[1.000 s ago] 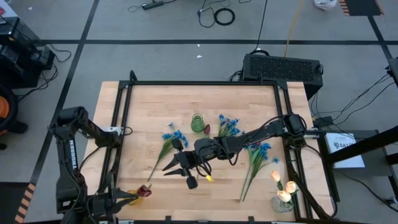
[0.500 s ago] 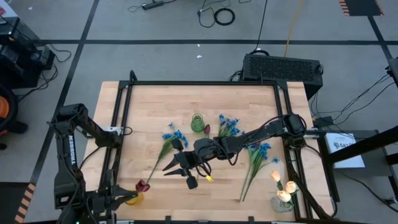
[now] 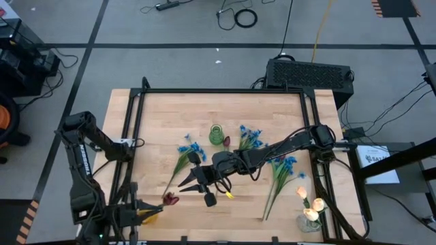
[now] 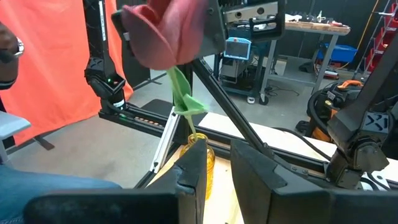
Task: Sort flowers into vase by color
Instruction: Put the left red flower into the yellow vase
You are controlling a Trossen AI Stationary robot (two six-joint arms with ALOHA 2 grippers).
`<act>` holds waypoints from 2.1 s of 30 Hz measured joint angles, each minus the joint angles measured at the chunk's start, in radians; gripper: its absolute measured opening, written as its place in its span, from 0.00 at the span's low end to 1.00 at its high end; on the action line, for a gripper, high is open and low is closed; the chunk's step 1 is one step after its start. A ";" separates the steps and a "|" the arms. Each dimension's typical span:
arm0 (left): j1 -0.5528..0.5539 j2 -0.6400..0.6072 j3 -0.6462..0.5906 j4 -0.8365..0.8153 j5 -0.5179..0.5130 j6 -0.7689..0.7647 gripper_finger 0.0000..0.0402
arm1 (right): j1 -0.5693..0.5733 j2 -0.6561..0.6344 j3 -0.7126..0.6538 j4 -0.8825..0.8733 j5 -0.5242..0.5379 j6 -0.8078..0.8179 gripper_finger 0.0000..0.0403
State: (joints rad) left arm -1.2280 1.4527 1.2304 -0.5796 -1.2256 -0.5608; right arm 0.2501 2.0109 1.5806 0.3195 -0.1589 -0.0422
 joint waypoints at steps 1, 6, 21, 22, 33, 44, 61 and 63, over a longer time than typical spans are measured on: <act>0.004 -0.006 0.000 -0.002 0.007 0.005 0.04 | 0.000 0.000 0.000 0.000 -0.001 0.000 0.16; 0.033 -0.051 0.000 -0.005 0.092 0.071 0.04 | 0.000 0.000 0.000 0.000 -0.004 -0.005 0.16; 0.132 -0.292 0.000 -0.005 0.368 0.354 0.04 | -0.001 0.000 0.000 0.000 -0.004 -0.027 0.16; 0.134 -0.301 -0.001 -0.003 0.378 0.363 0.04 | -0.001 0.000 0.000 0.000 -0.004 -0.027 0.16; 0.101 -0.419 -0.301 0.182 0.441 0.305 0.04 | -0.001 0.000 0.000 -0.010 -0.004 -0.030 0.16; -0.034 -0.477 -0.374 0.258 0.473 0.301 0.04 | -0.001 0.000 0.000 -0.011 -0.004 -0.030 0.16; -0.094 -0.471 -0.374 0.187 0.544 0.064 0.09 | -0.001 0.000 0.000 -0.028 -0.003 -0.026 0.16; -0.099 -0.472 -0.374 0.183 0.544 0.025 0.15 | -0.001 0.000 0.000 -0.037 -0.003 -0.026 0.16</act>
State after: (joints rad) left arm -1.3269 0.9810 0.8566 -0.3961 -0.6819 -0.5354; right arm 0.2493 2.0109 1.5806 0.2828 -0.1623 -0.0677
